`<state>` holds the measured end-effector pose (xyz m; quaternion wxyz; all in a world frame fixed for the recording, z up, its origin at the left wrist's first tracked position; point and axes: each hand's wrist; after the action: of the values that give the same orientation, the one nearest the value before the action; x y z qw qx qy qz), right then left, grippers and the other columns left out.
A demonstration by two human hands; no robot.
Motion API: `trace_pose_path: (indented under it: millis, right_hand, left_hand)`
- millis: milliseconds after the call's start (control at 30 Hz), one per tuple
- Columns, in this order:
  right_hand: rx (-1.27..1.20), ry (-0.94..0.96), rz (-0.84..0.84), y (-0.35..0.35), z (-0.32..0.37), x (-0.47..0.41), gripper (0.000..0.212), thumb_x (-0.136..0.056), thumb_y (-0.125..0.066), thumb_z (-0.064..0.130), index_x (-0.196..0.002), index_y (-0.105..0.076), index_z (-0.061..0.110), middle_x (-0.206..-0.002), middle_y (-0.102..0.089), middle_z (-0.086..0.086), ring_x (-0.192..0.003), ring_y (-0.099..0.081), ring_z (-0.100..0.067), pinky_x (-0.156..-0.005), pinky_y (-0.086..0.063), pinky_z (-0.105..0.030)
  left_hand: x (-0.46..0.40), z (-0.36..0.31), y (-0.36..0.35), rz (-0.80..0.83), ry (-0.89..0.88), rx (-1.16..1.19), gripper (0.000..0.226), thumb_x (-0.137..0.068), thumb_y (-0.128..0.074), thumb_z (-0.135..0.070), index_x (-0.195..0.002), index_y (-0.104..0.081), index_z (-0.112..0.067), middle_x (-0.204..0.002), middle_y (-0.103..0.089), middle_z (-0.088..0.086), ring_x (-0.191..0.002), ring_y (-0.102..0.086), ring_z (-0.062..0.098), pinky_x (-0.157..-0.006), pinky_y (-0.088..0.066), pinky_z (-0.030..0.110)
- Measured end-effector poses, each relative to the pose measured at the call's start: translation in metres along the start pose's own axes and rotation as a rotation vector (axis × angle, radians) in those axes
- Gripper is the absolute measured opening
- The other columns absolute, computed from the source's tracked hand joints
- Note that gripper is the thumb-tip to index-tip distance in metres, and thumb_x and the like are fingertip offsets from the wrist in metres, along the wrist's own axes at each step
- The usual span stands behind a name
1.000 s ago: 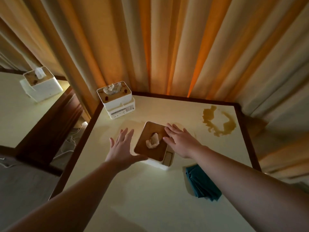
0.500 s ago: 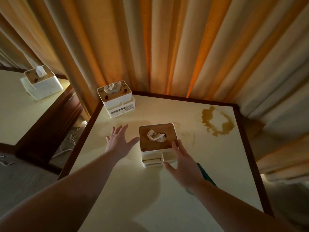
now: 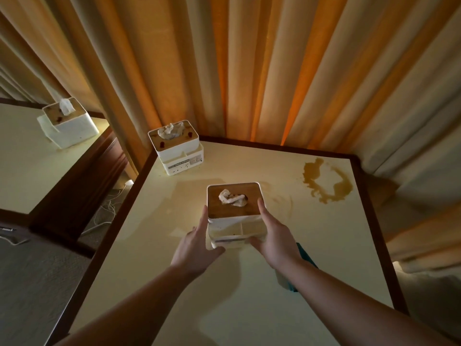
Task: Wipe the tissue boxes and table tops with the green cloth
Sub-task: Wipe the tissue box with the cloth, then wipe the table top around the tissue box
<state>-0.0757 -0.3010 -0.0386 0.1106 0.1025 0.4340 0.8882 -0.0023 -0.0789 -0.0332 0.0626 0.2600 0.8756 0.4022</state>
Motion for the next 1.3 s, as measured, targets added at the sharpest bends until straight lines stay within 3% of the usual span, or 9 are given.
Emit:
trace_pose_path:
  millis: [267, 400, 500, 600, 667, 767, 933, 1200, 1300]
  right_hand:
    - [-0.052, 0.079, 0.104, 0.033, 0.044, -0.040, 0.097, -0.094, -0.073, 0.043, -0.165, -0.006, 0.039, -0.144, -0.058, 0.004, -0.115, -0.059, -0.015, -0.098, -0.052, -0.032]
    - [-0.037, 0.106, 0.156, 0.033, 0.068, -0.048, 0.087, -0.100, -0.065, 0.047, -0.166, -0.011, 0.033, -0.137, -0.061, 0.002, -0.094, -0.051, -0.009, -0.078, -0.039, -0.022]
    - [-0.074, 0.112, 0.163, 0.026, 0.084, -0.051, 0.085, -0.100, -0.062, 0.052, -0.166, -0.013, 0.032, -0.114, -0.067, 0.006, -0.082, -0.053, -0.007, -0.069, -0.037, -0.016]
    - [-0.114, 0.103, 0.166, 0.014, 0.095, -0.056, 0.084, -0.100, -0.059, 0.056, -0.166, -0.013, 0.033, -0.135, -0.065, 0.001, -0.104, -0.064, -0.018, -0.079, -0.046, -0.026]
    - [-0.117, 0.093, 0.179, 0.008, 0.102, -0.058, 0.082, -0.101, -0.057, 0.055, -0.166, -0.013, 0.030, -0.146, -0.060, 0.002, -0.114, -0.062, -0.021, -0.082, -0.046, -0.028]
    - [-0.092, 0.084, 0.219, -0.001, 0.108, -0.059, 0.078, -0.103, -0.053, 0.055, -0.166, -0.014, 0.030, -0.146, -0.060, -0.002, -0.117, -0.061, -0.024, -0.075, -0.039, -0.027]
    - [-0.093, 0.024, 0.239, -0.014, 0.109, -0.064, 0.077, -0.103, -0.051, 0.057, -0.166, -0.014, 0.034, -0.155, -0.052, -0.009, -0.135, -0.054, -0.030, -0.089, -0.041, -0.028]
    - [-0.115, 0.037, 0.241, -0.012, 0.102, -0.066, 0.074, -0.105, -0.045, 0.058, -0.166, -0.014, 0.030, -0.158, -0.047, -0.010, -0.142, -0.049, -0.028, -0.105, -0.042, -0.031]
    - [-0.155, 0.030, 0.181, -0.001, 0.081, -0.053, 0.071, -0.106, -0.044, 0.056, -0.166, -0.020, 0.026, -0.162, -0.043, -0.007, -0.146, -0.045, -0.025, -0.115, -0.039, -0.037]
  left_hand:
    - [-0.013, -0.011, 0.063, 0.009, 0.094, -0.163, 0.102, -0.098, -0.060, -0.053, -0.160, 0.018, -0.034, -0.153, -0.053, 0.001, -0.119, -0.065, 0.025, -0.086, -0.057, 0.037]
    - [-0.012, -0.005, 0.081, 0.010, 0.158, -0.182, 0.094, -0.100, -0.052, -0.058, -0.163, 0.012, -0.031, -0.149, -0.057, 0.004, -0.110, -0.067, 0.022, -0.072, -0.055, 0.028]
    - [-0.005, 0.000, 0.094, -0.013, 0.217, -0.161, 0.088, -0.102, -0.048, -0.058, -0.164, 0.008, -0.030, -0.147, -0.058, 0.007, -0.105, -0.067, 0.020, -0.068, -0.054, 0.025]
    - [0.004, -0.003, 0.105, -0.027, 0.274, -0.134, 0.083, -0.105, -0.045, -0.053, -0.165, 0.004, -0.024, -0.147, -0.057, 0.010, -0.112, -0.066, 0.025, -0.082, -0.058, 0.036]
    - [0.007, -0.005, 0.108, -0.022, 0.323, -0.124, 0.079, -0.107, -0.044, -0.050, -0.165, 0.000, -0.018, -0.146, -0.057, 0.013, -0.112, -0.066, 0.027, -0.079, -0.054, 0.033]
    - [0.009, -0.002, 0.108, -0.015, 0.388, -0.135, 0.077, -0.107, -0.042, -0.050, -0.163, -0.005, -0.014, -0.146, -0.056, 0.016, -0.114, -0.064, 0.029, -0.080, -0.052, 0.036]
    - [0.011, 0.008, 0.103, 0.027, 0.473, -0.184, 0.079, -0.103, -0.037, -0.058, -0.164, -0.011, -0.016, -0.147, -0.053, 0.019, -0.121, -0.060, 0.036, -0.095, -0.053, 0.047]
    - [0.011, 0.019, 0.098, -0.022, 0.513, -0.217, 0.086, -0.097, -0.031, -0.074, -0.164, -0.008, -0.026, -0.141, -0.059, 0.018, -0.116, -0.063, 0.036, -0.092, -0.057, 0.051]
    - [0.022, 0.019, 0.094, -0.121, 0.523, -0.191, 0.091, -0.096, -0.027, -0.079, -0.164, -0.002, -0.025, -0.148, -0.054, 0.018, -0.127, -0.060, 0.036, -0.095, -0.056, 0.050]
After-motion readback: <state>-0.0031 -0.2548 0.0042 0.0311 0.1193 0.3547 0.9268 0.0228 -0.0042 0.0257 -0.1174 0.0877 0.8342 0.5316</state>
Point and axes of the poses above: each hand's wrist, its own x-axis away from the middle knuckle, its own y-axis out of the back of the hand, z = x × y
